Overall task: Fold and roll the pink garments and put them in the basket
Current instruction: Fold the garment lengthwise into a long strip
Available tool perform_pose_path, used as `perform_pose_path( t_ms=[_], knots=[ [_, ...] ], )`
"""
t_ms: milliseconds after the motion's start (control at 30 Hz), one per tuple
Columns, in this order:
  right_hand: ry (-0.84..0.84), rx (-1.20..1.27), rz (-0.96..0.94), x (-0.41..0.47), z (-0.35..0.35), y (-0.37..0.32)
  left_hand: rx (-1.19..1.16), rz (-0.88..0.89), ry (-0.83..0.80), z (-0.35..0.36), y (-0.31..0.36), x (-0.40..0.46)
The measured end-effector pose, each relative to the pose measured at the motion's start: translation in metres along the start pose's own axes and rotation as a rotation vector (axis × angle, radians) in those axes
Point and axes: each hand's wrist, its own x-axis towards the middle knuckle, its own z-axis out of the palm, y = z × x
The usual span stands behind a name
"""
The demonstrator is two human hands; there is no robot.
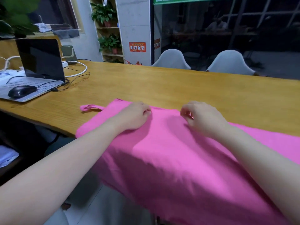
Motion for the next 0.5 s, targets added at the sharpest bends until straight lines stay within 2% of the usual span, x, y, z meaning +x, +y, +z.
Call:
perform_pose_path(
  t_ms=[67, 200, 267, 333, 500],
  knots=[
    [-0.062, -0.01, 0.006, -0.049, -0.021, 0.034, 0.003, 0.042, -0.133, 0.013, 0.021, -0.003],
    [0.002, -0.085, 0.185, -0.143, -0.048, 0.107, 0.021, -0.007, -0.083, 0.027, 0.026, -0.004],
    [-0.013, 0.0, 0.28, -0.173, -0.053, 0.129, 0.021, -0.004, -0.103, 0.026, 0.026, -0.003],
    [-0.056, 0.109, 0.345, -0.186, -0.055, 0.136, 0.023, 0.014, -0.123, 0.025, 0.027, -0.003],
    [-0.145, 0.006, 0.367, -0.211, -0.056, 0.121, 0.062, -0.003, -0.134, 0.022, 0.038, -0.039]
  ],
)
